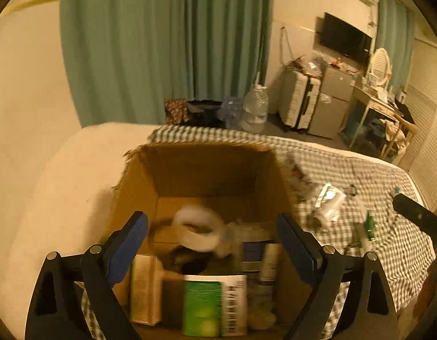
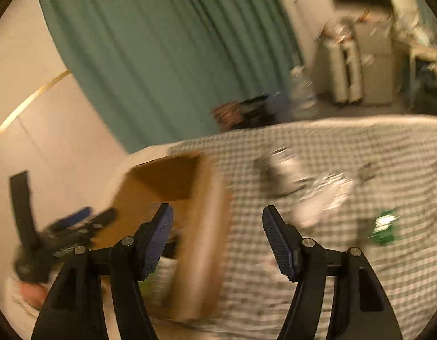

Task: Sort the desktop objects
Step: 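Drop the tape roll with the left gripper while the right gripper drops the BOP tube into the box, then grasp the small white tube with the left gripper while the right gripper grasps the green snack bag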

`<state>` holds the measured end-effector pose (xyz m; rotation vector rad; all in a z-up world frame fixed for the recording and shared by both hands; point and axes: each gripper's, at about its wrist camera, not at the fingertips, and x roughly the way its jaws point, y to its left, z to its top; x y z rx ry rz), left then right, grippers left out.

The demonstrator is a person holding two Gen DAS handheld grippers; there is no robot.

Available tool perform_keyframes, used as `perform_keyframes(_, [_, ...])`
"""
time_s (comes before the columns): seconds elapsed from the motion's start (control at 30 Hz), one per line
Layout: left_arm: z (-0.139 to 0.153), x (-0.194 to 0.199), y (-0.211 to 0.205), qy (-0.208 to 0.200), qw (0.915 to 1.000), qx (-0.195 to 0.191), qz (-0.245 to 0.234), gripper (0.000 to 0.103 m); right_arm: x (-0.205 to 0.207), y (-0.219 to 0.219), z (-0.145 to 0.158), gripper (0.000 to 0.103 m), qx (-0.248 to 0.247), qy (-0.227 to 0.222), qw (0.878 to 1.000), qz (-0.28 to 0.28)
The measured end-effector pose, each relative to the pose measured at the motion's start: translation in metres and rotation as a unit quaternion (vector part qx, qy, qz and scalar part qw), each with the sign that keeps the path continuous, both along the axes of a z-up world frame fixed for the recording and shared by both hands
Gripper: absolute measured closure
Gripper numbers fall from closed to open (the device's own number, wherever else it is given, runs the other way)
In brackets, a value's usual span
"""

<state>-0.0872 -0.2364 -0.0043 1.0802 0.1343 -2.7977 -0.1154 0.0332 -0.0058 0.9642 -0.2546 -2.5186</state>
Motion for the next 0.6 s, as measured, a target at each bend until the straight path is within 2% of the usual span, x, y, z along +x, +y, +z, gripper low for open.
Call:
perform_keyframes(0.1, [0.011,0.001,0.036,0.016,0.9996,0.010,-0.019,0.001,0.007,0.048,0.007,0.033,0.029,0.014,0.998,-0.045])
perform_keyframes(0.23, [0.008,0.005,0.103,0.037,0.9978,0.031,-0.045,0.000,0.022,0.120,0.002,0.030,0.025,0.015,0.994,-0.107])
perform_keyframes(0.33, [-0.017,0.002,0.151,0.020,0.9969,0.044,-0.062,0.000,0.028,0.159,-0.016,0.030,0.021,0.000,0.991,-0.135])
perform_keyframes(0.47, [-0.059,-0.012,0.193,-0.032,0.9962,0.054,-0.060,0.000,0.024,0.186,-0.060,0.030,0.030,-0.027,0.988,-0.148])
perform_keyframes(0.6, [-0.093,-0.030,0.205,-0.059,0.9975,0.021,-0.033,0.000,0.014,0.188,-0.090,0.030,0.036,-0.051,0.990,-0.129])
